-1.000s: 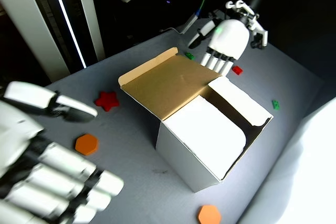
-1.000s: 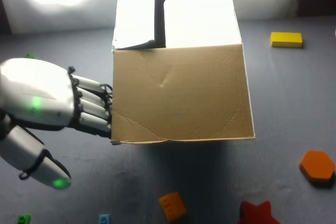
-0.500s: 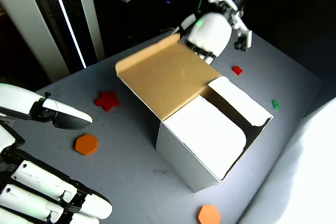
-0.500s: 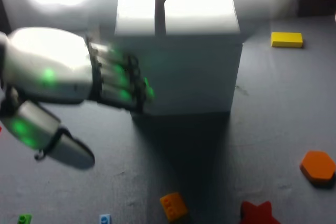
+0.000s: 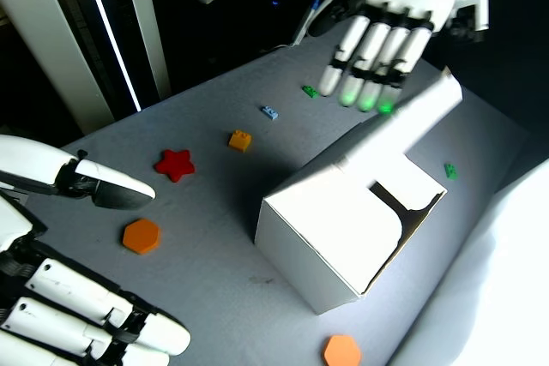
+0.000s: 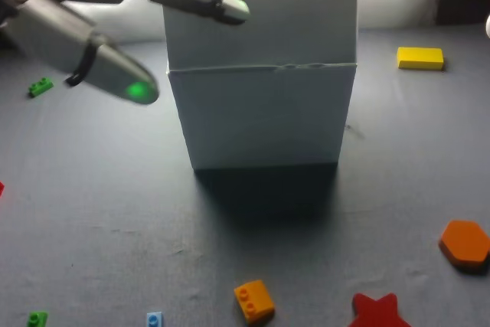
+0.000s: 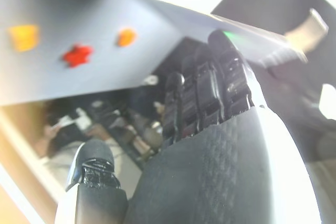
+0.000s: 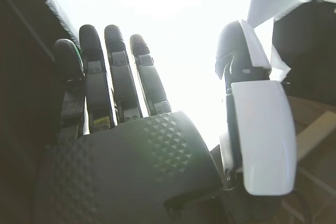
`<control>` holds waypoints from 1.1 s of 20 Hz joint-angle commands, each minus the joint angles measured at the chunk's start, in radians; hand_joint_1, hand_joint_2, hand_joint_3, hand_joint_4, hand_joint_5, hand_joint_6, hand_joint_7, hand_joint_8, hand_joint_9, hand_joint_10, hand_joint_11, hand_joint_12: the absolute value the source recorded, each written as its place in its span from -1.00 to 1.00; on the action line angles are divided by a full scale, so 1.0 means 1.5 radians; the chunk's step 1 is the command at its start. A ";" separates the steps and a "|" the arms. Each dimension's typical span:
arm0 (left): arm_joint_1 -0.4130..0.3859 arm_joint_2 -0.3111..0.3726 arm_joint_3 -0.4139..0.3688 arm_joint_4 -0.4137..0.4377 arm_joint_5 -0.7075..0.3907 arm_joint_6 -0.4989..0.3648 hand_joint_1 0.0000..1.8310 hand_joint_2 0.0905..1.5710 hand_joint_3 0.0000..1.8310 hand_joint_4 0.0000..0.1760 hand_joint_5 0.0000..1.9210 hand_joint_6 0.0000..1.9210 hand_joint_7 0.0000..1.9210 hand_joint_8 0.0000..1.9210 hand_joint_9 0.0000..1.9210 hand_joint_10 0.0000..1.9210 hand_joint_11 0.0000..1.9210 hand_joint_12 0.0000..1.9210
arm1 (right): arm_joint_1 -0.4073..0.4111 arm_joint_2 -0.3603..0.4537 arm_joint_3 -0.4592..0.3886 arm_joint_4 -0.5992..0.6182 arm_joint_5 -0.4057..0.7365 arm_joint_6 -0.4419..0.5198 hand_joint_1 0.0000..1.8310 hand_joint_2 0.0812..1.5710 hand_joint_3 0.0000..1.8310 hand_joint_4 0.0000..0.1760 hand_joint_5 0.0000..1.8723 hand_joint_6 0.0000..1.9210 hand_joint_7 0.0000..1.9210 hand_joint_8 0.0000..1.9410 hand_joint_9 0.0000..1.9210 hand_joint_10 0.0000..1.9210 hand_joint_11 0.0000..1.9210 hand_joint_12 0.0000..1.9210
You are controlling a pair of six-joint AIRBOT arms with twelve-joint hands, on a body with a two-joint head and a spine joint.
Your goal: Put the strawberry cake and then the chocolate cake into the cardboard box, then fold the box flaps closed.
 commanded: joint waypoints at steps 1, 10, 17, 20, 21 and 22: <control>-0.005 -0.010 0.018 -0.049 0.013 0.001 -1.00 0.43 -1.00 -0.77 -0.80 -1.00 -0.81 -1.00 -0.78 -1.00 -1.00 -0.17 | 0.007 0.008 0.003 -0.008 0.078 0.005 -0.84 0.47 -0.99 -1.00 -0.76 -1.00 -0.63 -1.00 -0.72 -0.60 -1.00 0.51; 0.091 -0.167 0.190 -0.056 0.015 0.015 -1.00 0.42 -1.00 -0.72 -0.79 -0.99 -0.80 -1.00 -0.76 -1.00 -1.00 -0.11 | 0.007 0.004 0.002 -0.014 0.077 0.006 -0.84 0.47 -1.00 -1.00 -0.77 -0.99 -0.65 -1.00 -0.75 -0.55 -1.00 0.52; 0.073 -0.147 0.174 -0.053 0.014 0.012 -1.00 0.44 -1.00 -0.69 -0.80 -0.99 -0.80 -1.00 -0.78 -0.99 -1.00 -0.21 | 0.006 0.004 0.002 -0.017 0.075 0.006 -0.87 0.47 -1.00 -1.00 -0.79 -1.00 -0.65 -1.00 -0.76 -0.54 -1.00 0.52; 0.041 -0.113 0.153 -0.040 0.009 -0.002 -1.00 0.44 -1.00 -0.70 -0.78 -0.99 -0.77 -0.99 -0.76 -0.99 -1.00 -0.18 | 0.006 0.004 0.000 -0.019 0.075 0.006 -0.88 0.47 -1.00 -1.00 -0.77 -0.99 -0.65 -1.00 -0.76 -0.55 -1.00 0.51; 0.031 -0.100 0.144 -0.036 0.009 -0.005 -1.00 0.44 -1.00 -0.68 -0.77 -0.99 -0.75 -0.99 -0.74 -0.99 -1.00 -0.13 | 0.006 0.004 0.000 -0.021 0.073 0.006 -0.86 0.46 -1.00 -1.00 -0.74 -0.98 -0.61 -0.99 -0.74 -0.53 -1.00 0.55; 0.022 -0.084 0.133 -0.030 0.005 -0.007 -1.00 0.44 -1.00 -0.71 -0.77 -0.99 -0.74 -0.99 -0.73 -0.99 -1.00 -0.10 | 0.006 0.004 -0.001 -0.025 0.072 0.006 -0.87 0.47 -1.00 -1.00 -0.72 -0.98 -0.60 -0.99 -0.73 -0.53 -1.00 0.56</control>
